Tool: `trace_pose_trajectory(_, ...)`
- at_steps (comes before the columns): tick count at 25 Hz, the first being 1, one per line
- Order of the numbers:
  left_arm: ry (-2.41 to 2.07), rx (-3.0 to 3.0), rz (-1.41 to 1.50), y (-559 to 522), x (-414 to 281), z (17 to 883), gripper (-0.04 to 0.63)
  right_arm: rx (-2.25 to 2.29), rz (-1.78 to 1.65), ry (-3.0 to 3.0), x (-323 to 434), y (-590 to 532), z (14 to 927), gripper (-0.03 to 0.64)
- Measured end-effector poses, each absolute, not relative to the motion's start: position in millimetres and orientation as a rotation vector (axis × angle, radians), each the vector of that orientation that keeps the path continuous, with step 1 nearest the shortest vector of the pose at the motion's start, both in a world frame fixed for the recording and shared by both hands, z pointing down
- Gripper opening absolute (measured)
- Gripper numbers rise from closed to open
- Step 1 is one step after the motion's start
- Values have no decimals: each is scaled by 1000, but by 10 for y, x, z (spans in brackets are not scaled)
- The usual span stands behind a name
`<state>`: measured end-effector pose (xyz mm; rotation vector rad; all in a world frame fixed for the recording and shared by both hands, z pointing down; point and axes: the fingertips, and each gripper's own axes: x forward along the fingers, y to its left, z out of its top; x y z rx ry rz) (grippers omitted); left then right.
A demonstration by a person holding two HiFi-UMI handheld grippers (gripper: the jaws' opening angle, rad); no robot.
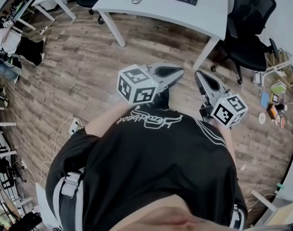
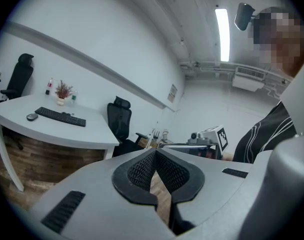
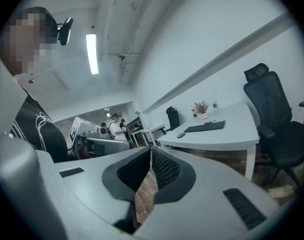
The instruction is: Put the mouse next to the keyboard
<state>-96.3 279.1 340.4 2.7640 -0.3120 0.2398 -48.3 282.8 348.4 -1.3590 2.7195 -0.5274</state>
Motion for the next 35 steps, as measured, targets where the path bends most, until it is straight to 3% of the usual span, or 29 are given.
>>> trace_pose_trajectory(35, -478, 2638, 253, -2003, -818, 3791, 8, -1328, -861, 2787, -209, -1775, 3959, 14)
